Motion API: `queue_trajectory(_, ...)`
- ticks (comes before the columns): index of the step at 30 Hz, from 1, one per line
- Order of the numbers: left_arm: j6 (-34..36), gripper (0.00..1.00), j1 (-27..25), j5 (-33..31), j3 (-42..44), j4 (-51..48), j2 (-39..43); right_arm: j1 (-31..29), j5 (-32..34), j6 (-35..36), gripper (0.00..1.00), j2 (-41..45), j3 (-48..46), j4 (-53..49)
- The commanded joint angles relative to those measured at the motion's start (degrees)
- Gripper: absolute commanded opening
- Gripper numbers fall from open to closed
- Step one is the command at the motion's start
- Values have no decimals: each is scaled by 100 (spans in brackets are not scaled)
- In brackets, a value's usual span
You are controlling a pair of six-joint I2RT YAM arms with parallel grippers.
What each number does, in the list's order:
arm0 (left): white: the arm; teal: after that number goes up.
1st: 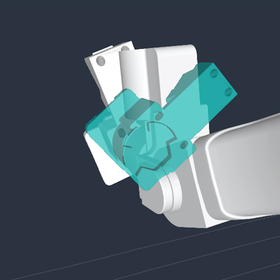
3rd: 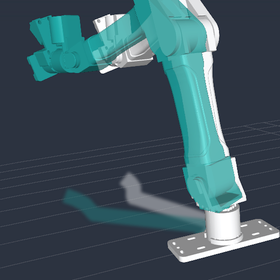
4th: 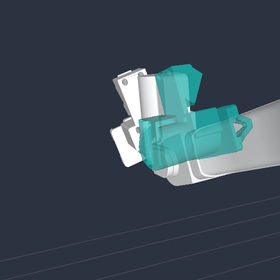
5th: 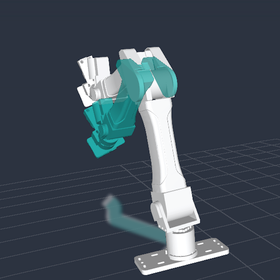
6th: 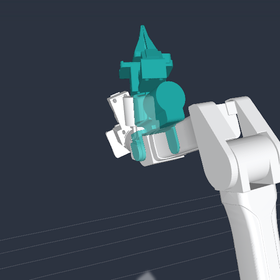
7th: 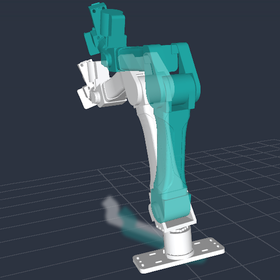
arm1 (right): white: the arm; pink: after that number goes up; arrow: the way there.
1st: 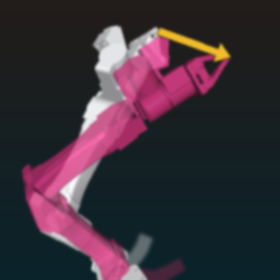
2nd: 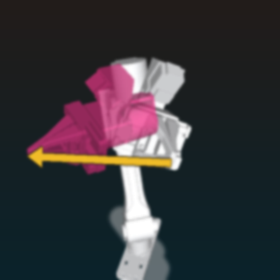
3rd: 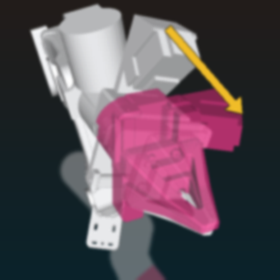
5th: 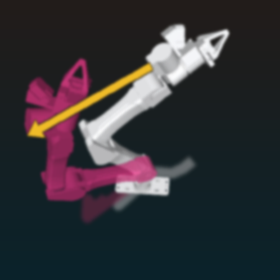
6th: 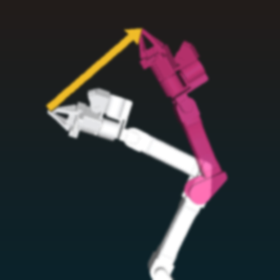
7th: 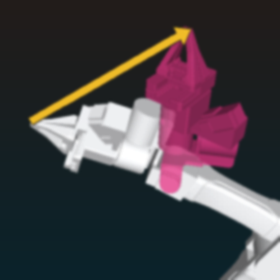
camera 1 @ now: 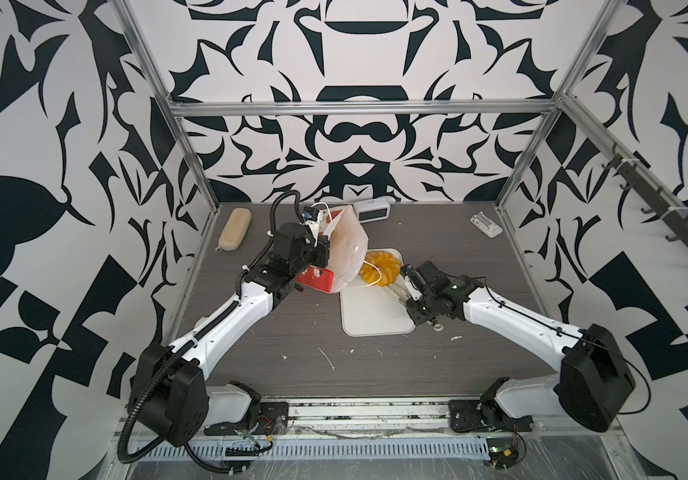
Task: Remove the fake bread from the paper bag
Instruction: 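Move the tongs back toward the bag opening with the right gripper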
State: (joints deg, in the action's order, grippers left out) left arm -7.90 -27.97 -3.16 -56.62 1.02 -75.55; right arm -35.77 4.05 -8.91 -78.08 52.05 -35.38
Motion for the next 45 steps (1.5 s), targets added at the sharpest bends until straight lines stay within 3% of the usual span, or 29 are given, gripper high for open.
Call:
queue_trajectory(1,-1,0,43,7,-124,-40,-41,24,-22,80,36,189,228,216)
queue_trajectory(6,60,0,46,50,-171,-108,-97,57,-1013,117,37,789,191,-34)
queue_trajectory(15,363,0,43,512,-290,-464,-270,53,-283,-43,35,1967,768,-942)
queue_trajectory(22,708,0,40,856,-953,-1513,-637,52,-564,-7,35,2198,918,-731)
queue_trajectory(27,779,0,36,826,-1044,-1561,-840,-151,-1058,-163,35,1896,666,-121)
queue_trajectory(36,843,0,7,983,-763,-1385,-897,-926,-495,183,35,945,966,380)
queue_trajectory(41,851,0,-1,1056,-647,-1319,-738,-1139,93,555,35,215,1211,587)
queue_trajectory(45,940,0,2,1061,-569,-1314,-593,-1431,1024,984,36,-286,1328,1071)
